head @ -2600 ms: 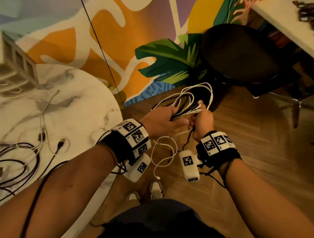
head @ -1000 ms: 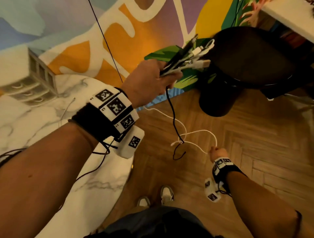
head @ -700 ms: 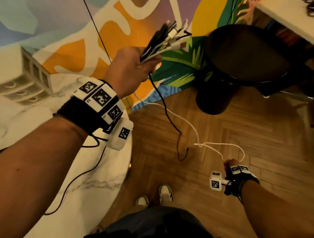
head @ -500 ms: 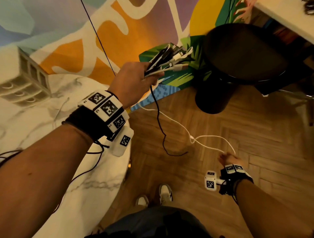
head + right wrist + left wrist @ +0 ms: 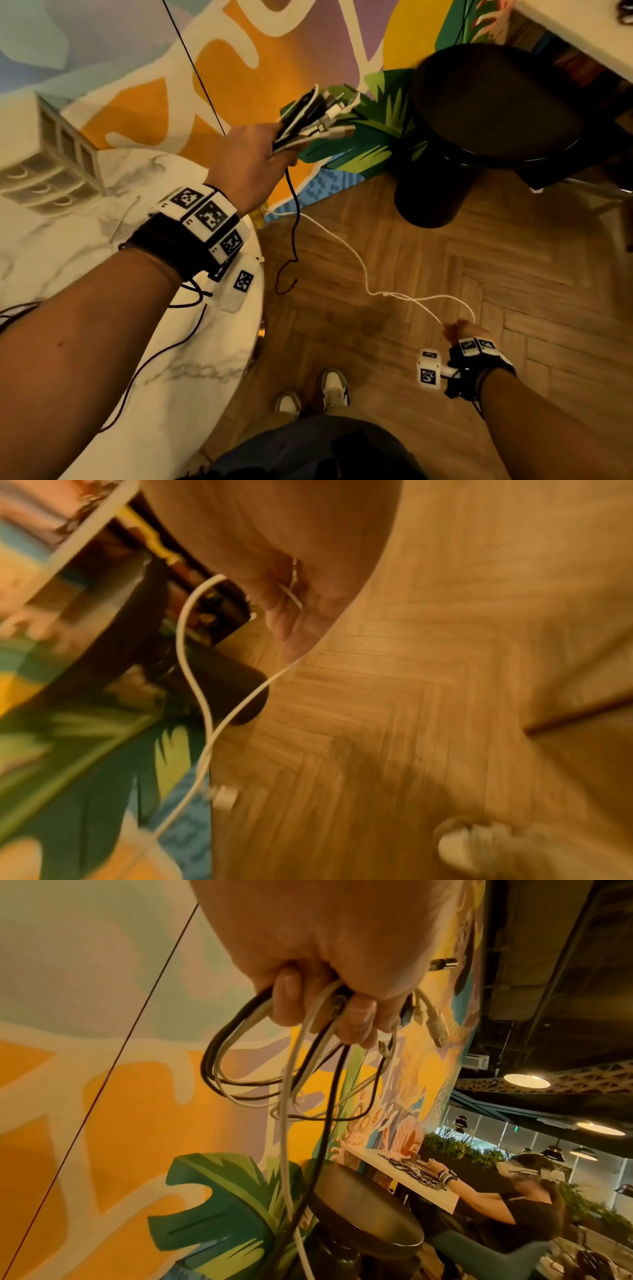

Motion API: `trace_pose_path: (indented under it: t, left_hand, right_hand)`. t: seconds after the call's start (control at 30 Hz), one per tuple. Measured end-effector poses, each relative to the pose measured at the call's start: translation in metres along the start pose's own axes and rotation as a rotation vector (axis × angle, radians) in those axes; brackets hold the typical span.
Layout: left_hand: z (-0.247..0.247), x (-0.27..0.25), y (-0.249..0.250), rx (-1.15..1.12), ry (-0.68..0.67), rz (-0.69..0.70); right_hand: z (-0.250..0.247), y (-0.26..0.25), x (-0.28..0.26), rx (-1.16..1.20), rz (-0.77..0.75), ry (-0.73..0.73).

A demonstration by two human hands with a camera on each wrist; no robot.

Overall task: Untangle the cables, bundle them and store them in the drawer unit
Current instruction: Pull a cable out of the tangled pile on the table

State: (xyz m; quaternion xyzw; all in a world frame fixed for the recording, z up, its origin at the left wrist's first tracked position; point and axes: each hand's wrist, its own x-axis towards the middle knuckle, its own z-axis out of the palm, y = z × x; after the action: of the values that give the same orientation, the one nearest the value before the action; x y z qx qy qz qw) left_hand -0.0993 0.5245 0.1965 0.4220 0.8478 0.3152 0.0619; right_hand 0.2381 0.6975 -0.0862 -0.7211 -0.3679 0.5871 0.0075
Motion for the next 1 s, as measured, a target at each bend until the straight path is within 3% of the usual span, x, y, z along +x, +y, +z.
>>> trace_pose_path:
  t: [0.17,0.3,0.4,0.57,0.77,0.9,1.0]
  left_hand:
    - [-0.003,0.001,-0.003,0.07,0.027,0.044]
    - [-0.016,0.008,-0.02,0.118,0.115,0.027]
    - [-0.014,0.007,-0.023,0.124,0.122,0.009]
    - [0.0,0.001,-0.014,0.099,0.076,0.024]
    - [0.025,-0.012,-0.011,0.073,-0.057,0.038]
    - [0.031,-0.016,-0.012,0.083,-0.068,0.034]
    - [0.028,-0.017,-0.006,0.024,-0.052,0.005]
  right_hand:
    - [0.007,0.002,0.032,-0.078,-0.139,0.164]
    - [-0.006,0.018,0.031,-0.348,-0.184,0.279]
    - [-0.001,0.022,0.027,-0.464,-0.232,0.133]
    - [0.02,0.009,0.022,-0.022,-0.073,0.012]
    - [0.06,-0.01,-0.005,0.05,-0.168,-0.177]
    - [0.081,-0.014,-0.023,-0.179,-0.188,-0.356]
    - [0.09,-0.004,-0.032,-0.369,-0.184,-0.365]
